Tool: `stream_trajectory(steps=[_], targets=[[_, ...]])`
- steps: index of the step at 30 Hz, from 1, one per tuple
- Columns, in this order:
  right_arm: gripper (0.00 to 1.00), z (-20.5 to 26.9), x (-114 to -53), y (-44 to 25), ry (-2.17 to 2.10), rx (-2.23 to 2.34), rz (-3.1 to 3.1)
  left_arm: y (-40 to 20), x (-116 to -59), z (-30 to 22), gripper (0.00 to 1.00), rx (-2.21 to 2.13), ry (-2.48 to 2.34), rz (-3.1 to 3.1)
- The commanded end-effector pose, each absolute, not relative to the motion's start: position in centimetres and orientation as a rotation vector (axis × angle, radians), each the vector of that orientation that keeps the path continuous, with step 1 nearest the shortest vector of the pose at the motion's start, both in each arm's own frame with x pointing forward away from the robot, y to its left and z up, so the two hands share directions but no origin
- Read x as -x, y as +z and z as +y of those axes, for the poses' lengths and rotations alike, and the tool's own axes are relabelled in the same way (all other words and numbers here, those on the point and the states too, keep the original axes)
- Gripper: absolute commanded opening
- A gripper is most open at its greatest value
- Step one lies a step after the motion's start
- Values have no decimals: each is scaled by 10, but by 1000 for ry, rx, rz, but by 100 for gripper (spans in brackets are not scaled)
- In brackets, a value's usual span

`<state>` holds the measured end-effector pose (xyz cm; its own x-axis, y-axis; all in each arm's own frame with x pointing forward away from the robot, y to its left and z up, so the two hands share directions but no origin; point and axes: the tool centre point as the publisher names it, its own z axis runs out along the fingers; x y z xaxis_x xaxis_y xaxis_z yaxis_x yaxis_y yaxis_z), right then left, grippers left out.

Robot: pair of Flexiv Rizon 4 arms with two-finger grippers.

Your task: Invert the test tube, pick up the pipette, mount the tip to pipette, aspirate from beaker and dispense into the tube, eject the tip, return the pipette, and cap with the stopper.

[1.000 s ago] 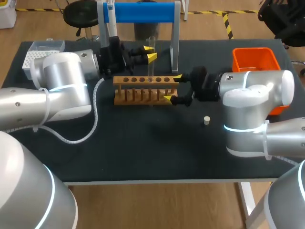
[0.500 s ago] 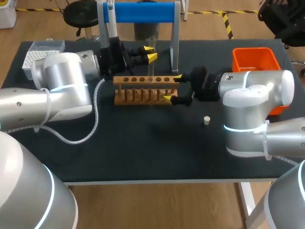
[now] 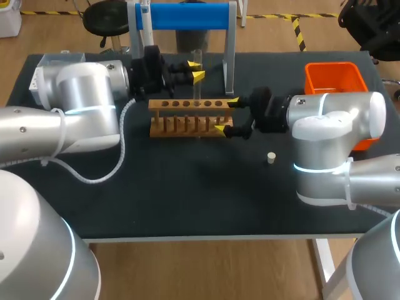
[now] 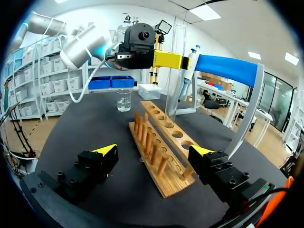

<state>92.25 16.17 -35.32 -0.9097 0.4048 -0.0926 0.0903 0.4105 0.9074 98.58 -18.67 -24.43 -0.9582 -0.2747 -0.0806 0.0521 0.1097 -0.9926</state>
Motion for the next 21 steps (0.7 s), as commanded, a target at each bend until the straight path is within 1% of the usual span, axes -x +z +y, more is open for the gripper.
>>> stream_trajectory(steps=[1, 7, 21], targets=[[100, 162, -922, -354, 1499, -432, 2367, -241, -986, -185, 0, 230, -1899, 2182], [100, 162, -922, -354, 1499, -432, 2367, -244, -987, -183, 0, 260, -1852, 2219], [100, 162, -922, -354, 1499, -432, 2367, -254, -991, -186, 0, 275, -1904, 2198]])
